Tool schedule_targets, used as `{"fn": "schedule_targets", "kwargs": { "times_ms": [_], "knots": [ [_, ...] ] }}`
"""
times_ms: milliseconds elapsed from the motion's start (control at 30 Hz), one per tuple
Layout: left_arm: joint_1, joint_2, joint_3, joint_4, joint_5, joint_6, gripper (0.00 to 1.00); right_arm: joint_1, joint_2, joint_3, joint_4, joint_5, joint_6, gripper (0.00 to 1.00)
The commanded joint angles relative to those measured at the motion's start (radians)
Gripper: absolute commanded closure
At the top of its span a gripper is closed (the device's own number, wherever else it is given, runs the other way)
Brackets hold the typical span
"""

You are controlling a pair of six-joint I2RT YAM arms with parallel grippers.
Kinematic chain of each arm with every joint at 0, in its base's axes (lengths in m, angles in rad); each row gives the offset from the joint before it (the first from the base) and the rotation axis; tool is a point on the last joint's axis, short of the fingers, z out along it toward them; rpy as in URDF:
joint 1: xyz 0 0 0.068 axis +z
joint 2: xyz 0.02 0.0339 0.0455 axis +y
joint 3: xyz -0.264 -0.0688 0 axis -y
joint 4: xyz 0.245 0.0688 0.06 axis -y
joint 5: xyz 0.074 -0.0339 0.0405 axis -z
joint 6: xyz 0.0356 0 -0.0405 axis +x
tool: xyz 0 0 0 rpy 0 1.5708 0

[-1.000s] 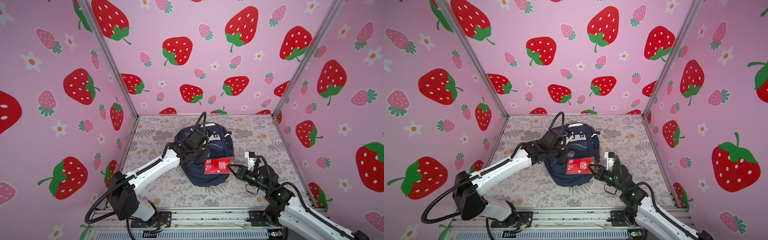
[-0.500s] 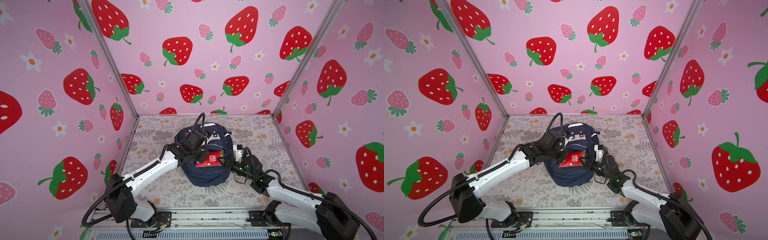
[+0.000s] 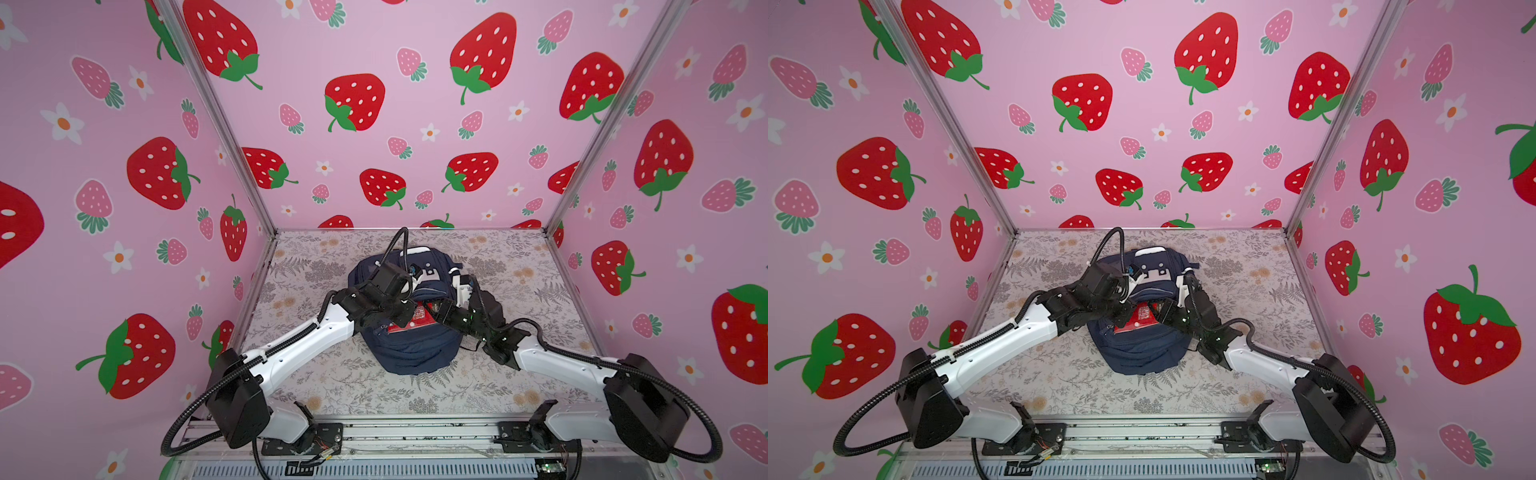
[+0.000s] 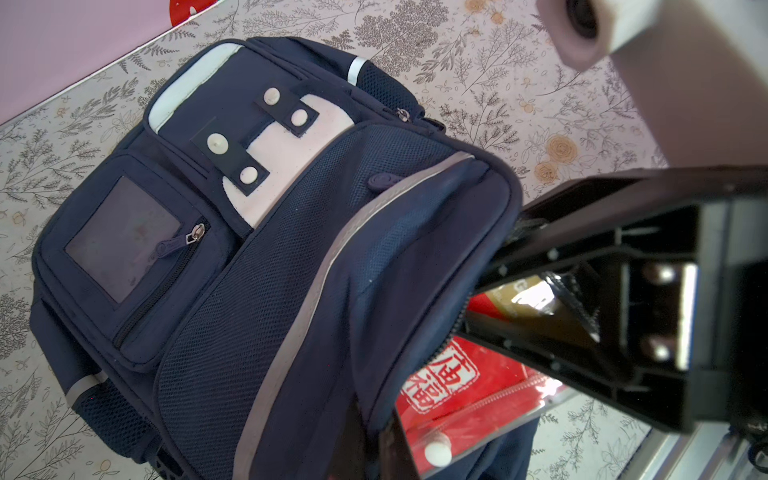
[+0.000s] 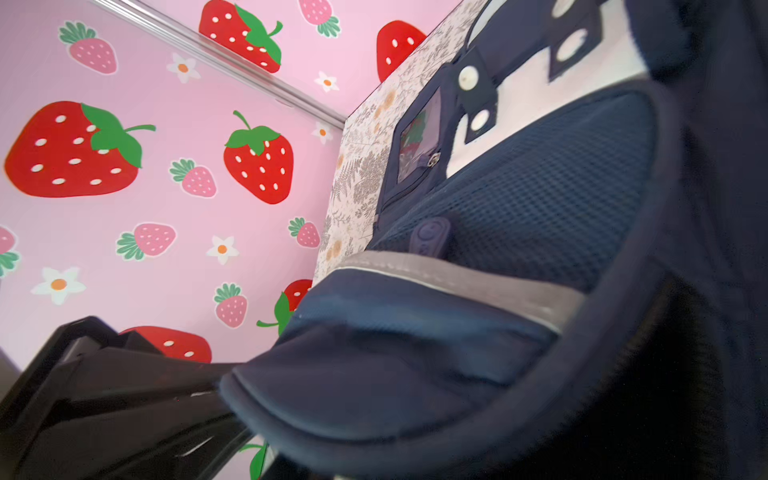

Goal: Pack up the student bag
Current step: 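Push the red pencil box deeper into the backpack while left holds flap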

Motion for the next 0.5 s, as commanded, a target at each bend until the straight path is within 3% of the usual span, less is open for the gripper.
{"fn": "schedule_targets", "kwargs": {
  "times_ms": [0,133,333,467],
  "knots": [
    [-0.008,-0.049,0.007,0.073,0.042,0.008,1.00,0.006,-0.054,-0.019,-0.077,0.055,-0.029,0.68],
    [-0.008,-0.042,0.010,0.073,0.040,0.009,1.00,0.006,-0.123,-0.077,-0.087,0.088,-0.015,0.98],
    [-0.006,-0.046,0.007,0.069,0.040,0.015,1.00,0.003,-0.218,-0.132,-0.051,0.144,0.008,1.00],
    [-0.005,-0.046,0.006,0.066,0.041,0.021,1.00,-0.003,-0.203,-0.162,0.102,0.124,0.052,1.00]
  ]
}}
